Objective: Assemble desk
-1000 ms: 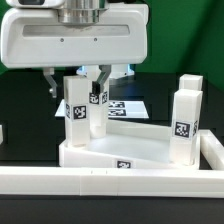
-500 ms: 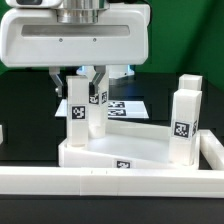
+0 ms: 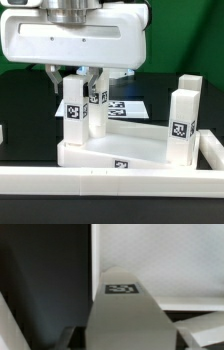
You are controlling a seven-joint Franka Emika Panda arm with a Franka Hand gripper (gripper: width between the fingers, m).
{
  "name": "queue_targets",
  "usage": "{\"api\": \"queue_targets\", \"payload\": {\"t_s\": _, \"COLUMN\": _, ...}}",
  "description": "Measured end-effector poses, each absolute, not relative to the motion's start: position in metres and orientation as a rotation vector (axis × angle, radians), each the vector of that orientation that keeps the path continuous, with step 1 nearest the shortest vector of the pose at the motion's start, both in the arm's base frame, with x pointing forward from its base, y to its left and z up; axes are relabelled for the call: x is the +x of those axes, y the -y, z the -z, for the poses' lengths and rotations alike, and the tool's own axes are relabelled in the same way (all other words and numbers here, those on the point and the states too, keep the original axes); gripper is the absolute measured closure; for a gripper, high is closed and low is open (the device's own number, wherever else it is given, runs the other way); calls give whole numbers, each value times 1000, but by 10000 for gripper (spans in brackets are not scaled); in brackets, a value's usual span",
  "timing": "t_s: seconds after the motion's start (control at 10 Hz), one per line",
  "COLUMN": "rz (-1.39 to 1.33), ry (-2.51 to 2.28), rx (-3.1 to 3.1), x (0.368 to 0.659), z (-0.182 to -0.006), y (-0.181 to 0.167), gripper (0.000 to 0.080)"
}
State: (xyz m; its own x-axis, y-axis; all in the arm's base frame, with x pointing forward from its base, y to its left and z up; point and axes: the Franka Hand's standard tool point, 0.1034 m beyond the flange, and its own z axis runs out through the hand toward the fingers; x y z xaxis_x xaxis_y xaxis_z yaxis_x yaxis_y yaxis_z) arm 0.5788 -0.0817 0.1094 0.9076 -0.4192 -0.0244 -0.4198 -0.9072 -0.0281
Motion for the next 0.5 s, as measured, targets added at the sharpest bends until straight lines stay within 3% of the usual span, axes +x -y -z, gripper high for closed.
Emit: {"api": "queue_targets", "payload": {"t_s": 0.5, "rz": -37, "ry": -1364, "rx": -2770, "x": 579, "z": -107, "y": 84, "gripper": 509}}
